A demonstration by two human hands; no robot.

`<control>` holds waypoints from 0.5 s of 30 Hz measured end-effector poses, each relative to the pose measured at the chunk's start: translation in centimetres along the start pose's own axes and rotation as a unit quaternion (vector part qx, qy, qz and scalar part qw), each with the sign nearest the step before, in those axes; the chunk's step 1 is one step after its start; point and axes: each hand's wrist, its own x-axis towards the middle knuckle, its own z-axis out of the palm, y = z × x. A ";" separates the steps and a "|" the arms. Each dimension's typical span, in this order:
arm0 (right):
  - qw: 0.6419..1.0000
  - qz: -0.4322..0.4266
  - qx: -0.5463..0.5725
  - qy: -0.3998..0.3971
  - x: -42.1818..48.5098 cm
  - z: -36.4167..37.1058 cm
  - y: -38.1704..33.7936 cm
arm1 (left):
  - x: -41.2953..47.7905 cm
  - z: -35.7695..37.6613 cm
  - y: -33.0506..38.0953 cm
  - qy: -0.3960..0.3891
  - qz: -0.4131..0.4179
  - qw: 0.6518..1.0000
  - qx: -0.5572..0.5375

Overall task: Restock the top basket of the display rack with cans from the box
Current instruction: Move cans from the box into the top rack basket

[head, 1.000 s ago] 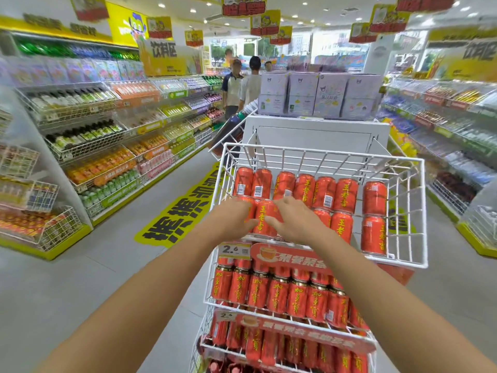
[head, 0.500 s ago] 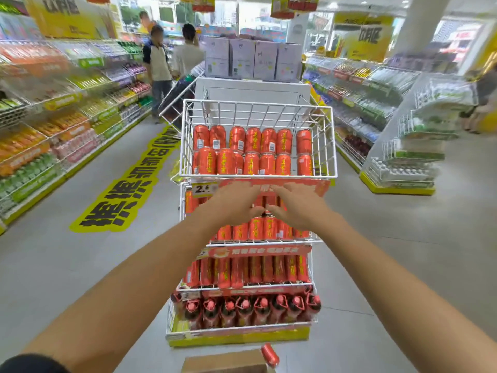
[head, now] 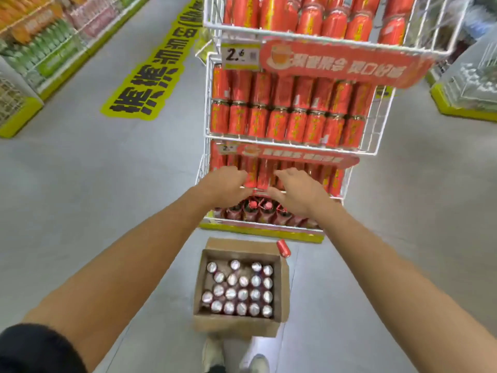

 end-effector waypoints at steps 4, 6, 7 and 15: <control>0.994 0.003 0.023 -0.103 -0.9 14.0 1.1 | -1.0 13.5 -3.2 -0.103 -0.050 0.993 -0.040; 0.987 0.016 0.039 -0.155 -2.2 20.8 1.5 | -1.5 19.9 -4.3 -0.146 -0.069 0.986 -0.052; 0.983 0.024 0.047 -0.174 -2.7 24.0 1.8 | -1.5 23.0 -4.9 -0.159 -0.079 0.982 -0.060; 0.974 0.062 0.063 -0.211 -1.0 47.1 5.7 | 1.1 45.7 -10.6 -0.195 -0.103 0.970 -0.098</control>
